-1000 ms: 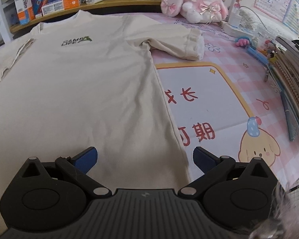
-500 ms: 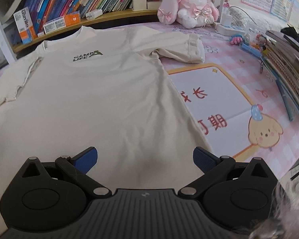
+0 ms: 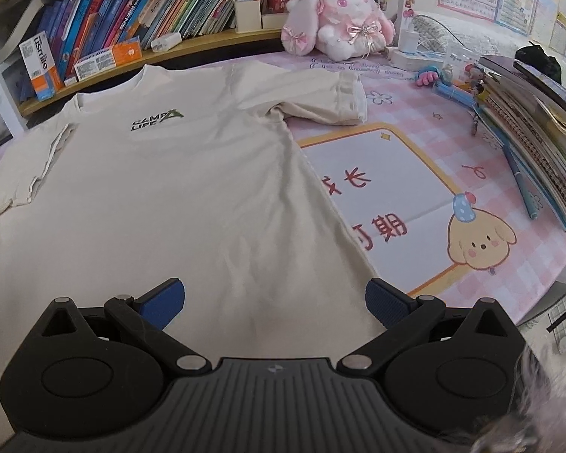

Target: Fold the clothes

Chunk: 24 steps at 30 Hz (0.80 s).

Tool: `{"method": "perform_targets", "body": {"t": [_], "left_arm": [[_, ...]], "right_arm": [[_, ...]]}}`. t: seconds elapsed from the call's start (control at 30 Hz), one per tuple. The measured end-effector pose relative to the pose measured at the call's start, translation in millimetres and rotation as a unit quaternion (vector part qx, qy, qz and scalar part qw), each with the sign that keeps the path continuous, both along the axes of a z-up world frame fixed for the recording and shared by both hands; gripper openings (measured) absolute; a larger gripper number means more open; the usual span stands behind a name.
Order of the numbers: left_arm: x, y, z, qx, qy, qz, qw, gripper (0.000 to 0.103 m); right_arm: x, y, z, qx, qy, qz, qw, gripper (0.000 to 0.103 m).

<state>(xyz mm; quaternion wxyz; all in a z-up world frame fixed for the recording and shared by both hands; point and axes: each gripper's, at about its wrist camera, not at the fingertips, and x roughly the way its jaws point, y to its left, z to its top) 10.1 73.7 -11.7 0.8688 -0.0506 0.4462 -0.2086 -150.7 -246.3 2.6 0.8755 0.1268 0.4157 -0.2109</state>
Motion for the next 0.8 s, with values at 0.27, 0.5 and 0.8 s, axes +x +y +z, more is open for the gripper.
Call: {"method": "perform_targets", "body": {"t": [0.27, 0.5, 0.8], "left_arm": [[-5.6, -41.1, 1.8, 0.006, 0.019, 0.053, 0.9984, 0.078], [-19.3, -84.2, 1.0, 0.037, 0.02, 0.104, 0.9937, 0.08], [-46.9, -105.7, -2.3, 0.044, 0.035, 0.177, 0.9826, 0.081]], "right_arm": [[21.0, -47.4, -5.4, 0.021, -0.008, 0.046, 0.999, 0.103], [44.2, -111.8, -6.3, 0.053, -0.018, 0.084, 0.995, 0.103], [82.0, -190.0, -12.1, 0.116, -0.03, 0.112, 0.986, 0.081]]}}
